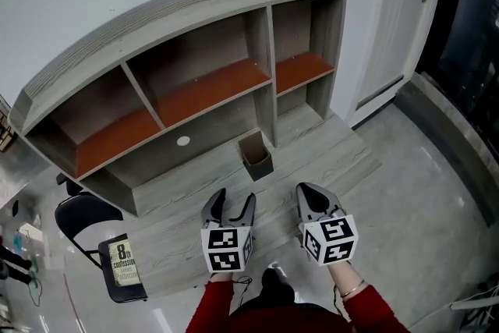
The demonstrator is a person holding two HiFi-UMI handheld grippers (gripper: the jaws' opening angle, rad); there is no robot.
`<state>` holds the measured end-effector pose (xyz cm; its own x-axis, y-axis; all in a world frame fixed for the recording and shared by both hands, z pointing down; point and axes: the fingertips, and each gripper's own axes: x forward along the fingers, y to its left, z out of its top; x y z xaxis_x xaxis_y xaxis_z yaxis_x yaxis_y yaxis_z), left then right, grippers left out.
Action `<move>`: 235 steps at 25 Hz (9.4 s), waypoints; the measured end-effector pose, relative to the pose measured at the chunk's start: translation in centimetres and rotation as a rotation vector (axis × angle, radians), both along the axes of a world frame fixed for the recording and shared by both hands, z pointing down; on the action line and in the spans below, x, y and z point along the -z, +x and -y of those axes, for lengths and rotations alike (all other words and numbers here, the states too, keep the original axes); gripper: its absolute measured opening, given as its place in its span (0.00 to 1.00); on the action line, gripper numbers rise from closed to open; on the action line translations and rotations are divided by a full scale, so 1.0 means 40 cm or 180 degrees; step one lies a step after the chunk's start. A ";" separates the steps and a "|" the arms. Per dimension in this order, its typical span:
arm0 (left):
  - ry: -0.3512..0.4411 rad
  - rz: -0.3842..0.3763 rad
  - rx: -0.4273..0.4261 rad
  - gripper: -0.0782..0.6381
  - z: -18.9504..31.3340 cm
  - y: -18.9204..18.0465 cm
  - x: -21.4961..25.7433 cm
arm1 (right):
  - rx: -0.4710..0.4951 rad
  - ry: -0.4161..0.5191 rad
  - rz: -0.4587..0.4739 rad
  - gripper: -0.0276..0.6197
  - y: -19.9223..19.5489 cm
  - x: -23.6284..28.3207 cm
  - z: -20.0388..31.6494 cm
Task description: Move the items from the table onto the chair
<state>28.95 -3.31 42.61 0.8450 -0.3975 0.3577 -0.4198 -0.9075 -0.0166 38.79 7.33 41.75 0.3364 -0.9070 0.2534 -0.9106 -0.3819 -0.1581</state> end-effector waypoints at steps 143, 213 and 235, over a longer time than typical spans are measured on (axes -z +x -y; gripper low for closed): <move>-0.0257 0.0376 0.2203 0.72 0.824 -1.858 -0.642 | 0.1930 -0.0693 0.0048 0.05 -1.615 -0.534 1.025; 0.0313 -0.0566 0.2058 0.12 0.708 -1.770 0.032 | 0.2116 0.0076 -0.0133 0.05 -1.665 -0.039 0.925; 0.0389 -0.0521 0.2010 0.12 0.697 -1.760 0.046 | 0.2180 0.0169 -0.0287 0.05 -1.684 -0.001 0.913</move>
<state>-41.47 -31.21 40.76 0.4760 -0.8637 0.1656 -0.8762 -0.4819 0.0054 -28.57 -29.19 41.79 -0.2987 -0.9330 0.2008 -0.9543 0.2898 -0.0730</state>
